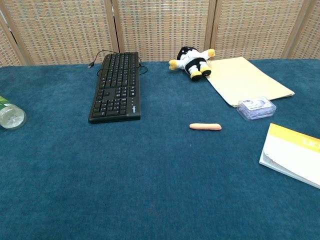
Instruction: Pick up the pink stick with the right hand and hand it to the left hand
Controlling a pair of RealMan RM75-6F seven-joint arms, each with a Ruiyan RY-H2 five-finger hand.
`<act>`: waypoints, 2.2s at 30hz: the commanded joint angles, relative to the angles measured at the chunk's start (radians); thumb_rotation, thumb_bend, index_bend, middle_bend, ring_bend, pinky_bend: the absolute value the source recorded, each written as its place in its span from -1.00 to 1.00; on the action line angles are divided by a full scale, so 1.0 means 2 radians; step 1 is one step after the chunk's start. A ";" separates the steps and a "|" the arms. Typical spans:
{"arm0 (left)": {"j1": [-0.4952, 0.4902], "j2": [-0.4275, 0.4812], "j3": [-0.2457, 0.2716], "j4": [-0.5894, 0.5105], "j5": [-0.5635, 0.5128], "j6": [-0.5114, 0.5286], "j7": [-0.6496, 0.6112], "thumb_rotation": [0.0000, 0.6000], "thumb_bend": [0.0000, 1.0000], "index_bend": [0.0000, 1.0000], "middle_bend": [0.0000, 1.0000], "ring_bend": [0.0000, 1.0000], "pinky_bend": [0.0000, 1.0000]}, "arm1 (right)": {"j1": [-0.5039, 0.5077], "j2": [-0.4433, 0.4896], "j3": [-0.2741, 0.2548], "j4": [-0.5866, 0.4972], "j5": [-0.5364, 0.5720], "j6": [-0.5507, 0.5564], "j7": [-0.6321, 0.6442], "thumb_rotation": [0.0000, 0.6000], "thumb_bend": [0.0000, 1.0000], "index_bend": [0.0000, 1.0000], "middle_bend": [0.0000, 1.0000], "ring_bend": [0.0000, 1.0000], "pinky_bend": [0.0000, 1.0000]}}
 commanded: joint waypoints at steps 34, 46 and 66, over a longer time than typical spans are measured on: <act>-0.015 -0.043 -0.023 0.025 -0.045 -0.035 0.049 1.00 -1.00 -1.00 -1.00 -1.00 -1.00 | 0.326 -0.154 0.142 0.109 0.395 -0.366 -0.100 1.00 -0.22 -0.13 -0.97 -1.00 -1.00; -0.021 -0.048 -0.026 0.027 -0.059 -0.047 0.057 1.00 -1.00 -1.00 -1.00 -1.00 -1.00 | 0.382 -0.235 0.125 0.191 0.453 -0.356 -0.122 1.00 -0.09 -0.04 -0.93 -1.00 -1.00; -0.021 -0.046 -0.026 0.029 -0.063 -0.047 0.051 1.00 -1.00 -1.00 -1.00 -1.00 -1.00 | 0.404 -0.281 0.109 0.242 0.465 -0.345 -0.112 1.00 -0.05 0.00 -0.91 -1.00 -1.00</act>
